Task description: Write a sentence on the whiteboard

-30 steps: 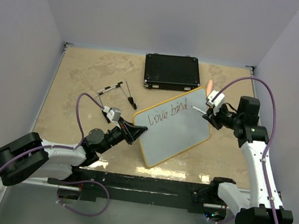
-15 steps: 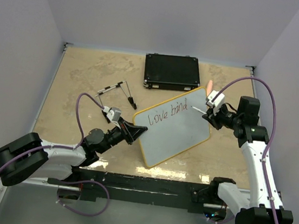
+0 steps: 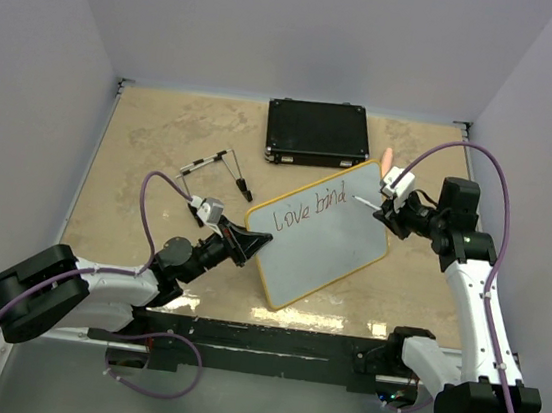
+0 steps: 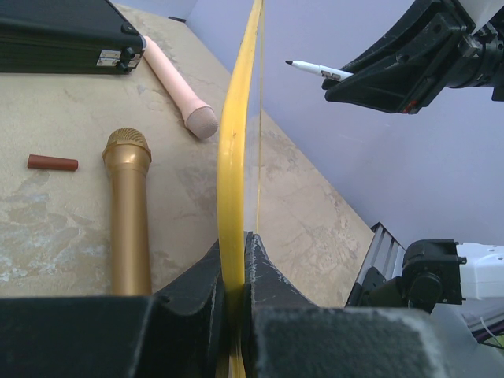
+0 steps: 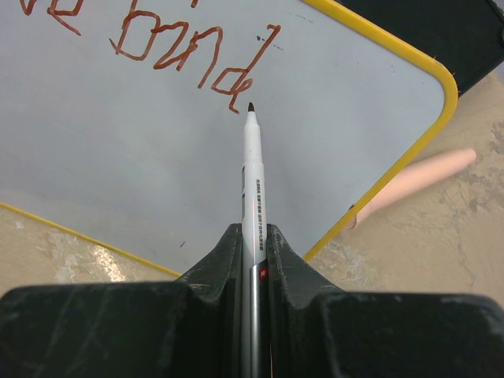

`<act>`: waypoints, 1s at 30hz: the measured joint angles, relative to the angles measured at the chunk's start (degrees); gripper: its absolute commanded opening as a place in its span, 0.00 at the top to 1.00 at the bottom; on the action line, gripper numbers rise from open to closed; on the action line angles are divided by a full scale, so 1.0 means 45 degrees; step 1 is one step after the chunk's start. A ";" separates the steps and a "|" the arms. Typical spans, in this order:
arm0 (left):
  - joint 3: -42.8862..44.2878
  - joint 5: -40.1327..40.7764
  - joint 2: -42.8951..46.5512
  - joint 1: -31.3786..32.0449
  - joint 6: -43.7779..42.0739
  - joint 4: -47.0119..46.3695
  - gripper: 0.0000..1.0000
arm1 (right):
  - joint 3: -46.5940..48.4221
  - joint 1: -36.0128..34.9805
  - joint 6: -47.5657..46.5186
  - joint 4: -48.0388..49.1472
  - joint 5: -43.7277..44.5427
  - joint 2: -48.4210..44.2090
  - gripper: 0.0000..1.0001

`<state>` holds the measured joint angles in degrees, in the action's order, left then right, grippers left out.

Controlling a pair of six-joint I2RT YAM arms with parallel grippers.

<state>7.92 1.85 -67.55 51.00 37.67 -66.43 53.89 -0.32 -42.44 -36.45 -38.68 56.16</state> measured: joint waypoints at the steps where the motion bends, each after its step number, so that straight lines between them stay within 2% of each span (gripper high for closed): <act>1: 0.0000 0.0000 0.0005 0.0000 0.0005 0.0000 1.00 | 0.0000 0.0000 0.0000 0.0005 0.0000 0.0000 1.00; 30: 0.0000 -0.0010 -0.0019 0.0000 0.0005 -0.0010 1.00 | -0.0146 0.0000 0.0136 0.0189 -0.0593 0.0000 1.00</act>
<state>7.92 1.80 -67.64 51.00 37.69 -66.48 53.23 -0.32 -41.82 -35.59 -41.34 56.16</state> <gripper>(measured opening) 0.091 0.133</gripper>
